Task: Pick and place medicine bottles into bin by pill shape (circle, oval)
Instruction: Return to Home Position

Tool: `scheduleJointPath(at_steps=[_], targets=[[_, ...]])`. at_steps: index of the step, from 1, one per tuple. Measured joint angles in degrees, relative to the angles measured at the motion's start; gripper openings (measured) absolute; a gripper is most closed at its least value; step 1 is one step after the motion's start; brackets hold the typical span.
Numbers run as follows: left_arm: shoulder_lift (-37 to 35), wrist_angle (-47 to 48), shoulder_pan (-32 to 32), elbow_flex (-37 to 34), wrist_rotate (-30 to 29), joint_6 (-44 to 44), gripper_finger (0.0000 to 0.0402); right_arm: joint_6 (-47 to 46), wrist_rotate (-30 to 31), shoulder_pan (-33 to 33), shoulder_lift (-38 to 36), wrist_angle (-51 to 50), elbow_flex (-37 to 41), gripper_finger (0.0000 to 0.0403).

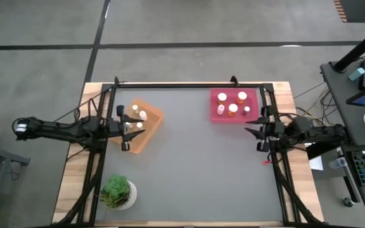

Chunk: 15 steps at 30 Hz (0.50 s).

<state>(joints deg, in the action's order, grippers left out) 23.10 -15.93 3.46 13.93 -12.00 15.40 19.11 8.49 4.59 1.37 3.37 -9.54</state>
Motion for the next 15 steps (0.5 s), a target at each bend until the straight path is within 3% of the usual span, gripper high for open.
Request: scheduleJointPath(at_steps=[10, 15], targets=[[-8.35, -1.62, -0.02, -8.38, 1.04, -0.03, 0.0084, -1.34, -1.19, -0.01, -1.24, 3.51, 8.82, 0.0102], [-10.4, -3.63, 0.0, -13.41, 3.15, -0.22, 0.0038, -1.83, -2.31, -0.01, -0.58, 4.84, 8.76, 0.0089]])
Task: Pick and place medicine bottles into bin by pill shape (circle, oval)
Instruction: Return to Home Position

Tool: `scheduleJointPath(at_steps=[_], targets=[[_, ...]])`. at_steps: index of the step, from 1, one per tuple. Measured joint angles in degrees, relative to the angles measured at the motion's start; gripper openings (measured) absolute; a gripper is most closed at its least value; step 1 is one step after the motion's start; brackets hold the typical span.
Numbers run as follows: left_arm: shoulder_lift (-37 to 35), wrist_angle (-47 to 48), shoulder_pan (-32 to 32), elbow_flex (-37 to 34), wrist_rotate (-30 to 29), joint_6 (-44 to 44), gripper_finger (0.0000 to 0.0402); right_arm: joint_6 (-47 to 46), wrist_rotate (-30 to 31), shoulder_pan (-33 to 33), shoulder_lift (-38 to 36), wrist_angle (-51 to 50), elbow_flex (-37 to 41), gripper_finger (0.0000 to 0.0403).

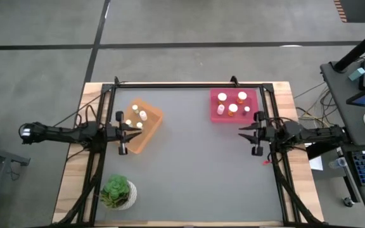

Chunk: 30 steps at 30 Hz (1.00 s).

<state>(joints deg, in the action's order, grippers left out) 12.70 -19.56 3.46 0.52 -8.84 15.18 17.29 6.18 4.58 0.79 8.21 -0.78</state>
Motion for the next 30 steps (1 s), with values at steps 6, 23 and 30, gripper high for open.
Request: scheduleJointPath(at_steps=[6, 23, 30], targets=[[-0.17, -0.56, -0.01, -0.05, 0.11, -1.77, 0.0002, -0.96, 7.22, 0.0, 0.38, -1.12, 0.02, 0.0069], [2.24, -0.48, -0.02, -0.14, -1.14, 16.73, 0.0013, -0.82, 7.79, 0.0, 0.4, -1.58, 0.07, 0.0066], [3.49, -0.5, -0.02, -0.18, -1.18, 16.74, 0.0013, -0.79, 7.79, 0.0, 0.4, -1.6, 0.07, 0.0066]])
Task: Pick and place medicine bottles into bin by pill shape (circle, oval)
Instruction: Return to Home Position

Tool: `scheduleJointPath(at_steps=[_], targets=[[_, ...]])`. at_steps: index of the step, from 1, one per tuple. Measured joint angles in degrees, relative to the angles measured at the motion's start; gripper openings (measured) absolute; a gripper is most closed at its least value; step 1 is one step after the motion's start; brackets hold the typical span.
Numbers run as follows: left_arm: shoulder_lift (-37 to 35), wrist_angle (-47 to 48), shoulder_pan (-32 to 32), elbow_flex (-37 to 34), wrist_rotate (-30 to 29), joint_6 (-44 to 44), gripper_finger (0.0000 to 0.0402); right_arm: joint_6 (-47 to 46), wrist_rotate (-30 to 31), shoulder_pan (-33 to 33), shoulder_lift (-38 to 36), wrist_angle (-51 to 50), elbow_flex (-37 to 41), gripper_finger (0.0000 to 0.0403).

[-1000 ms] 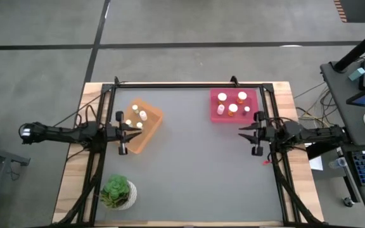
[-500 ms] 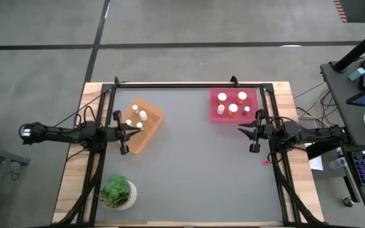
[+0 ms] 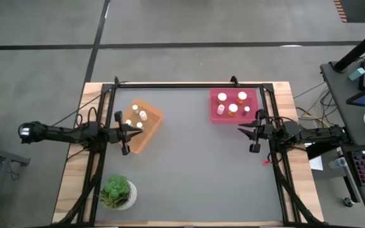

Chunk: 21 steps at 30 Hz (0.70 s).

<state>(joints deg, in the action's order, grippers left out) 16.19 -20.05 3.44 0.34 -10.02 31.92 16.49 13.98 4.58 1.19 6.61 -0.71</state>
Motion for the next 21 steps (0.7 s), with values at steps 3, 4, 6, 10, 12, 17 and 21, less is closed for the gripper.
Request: scheduleJointPath(at_steps=[3, 4, 6, 10, 12, 17, 21], targets=[[0.48, -0.02, 0.0, 0.0, -0.02, 0.0, 0.0013, 0.0, 0.0, 0.0, 0.0, 0.0, 0.02, 0.0066], [0.66, 0.0, 0.0, 0.0, -0.02, 0.0, 0.0013, 0.0, 0.0, 0.0, 0.0, 0.0, 0.02, 0.0066], [0.93, -0.04, 0.0, -0.02, -0.02, 0.0, 0.0013, 0.0, 0.0, 0.0, 0.0, 0.0, 0.02, 0.0066], [1.49, -0.02, 0.0, -0.04, -0.04, 0.0, 0.0013, 0.0, 0.0, 0.0, 0.0, 0.0, 0.02, 0.0066], [1.73, 0.0, 0.0, -0.04, -0.04, 0.0, 0.0013, 0.0, 0.0, 0.0, 0.02, 0.0, 0.02, 0.0066], [2.21, 0.01, 0.0, -0.07, -0.07, 0.0, 0.0013, 0.0, 0.0, 0.0, 0.02, 0.0, 0.04, 0.0066], [2.18, 0.0, 0.0, -0.09, -0.07, 0.0, 0.0013, 0.0, 0.0, 0.01, 0.02, 0.0, 0.04, 0.0066]])
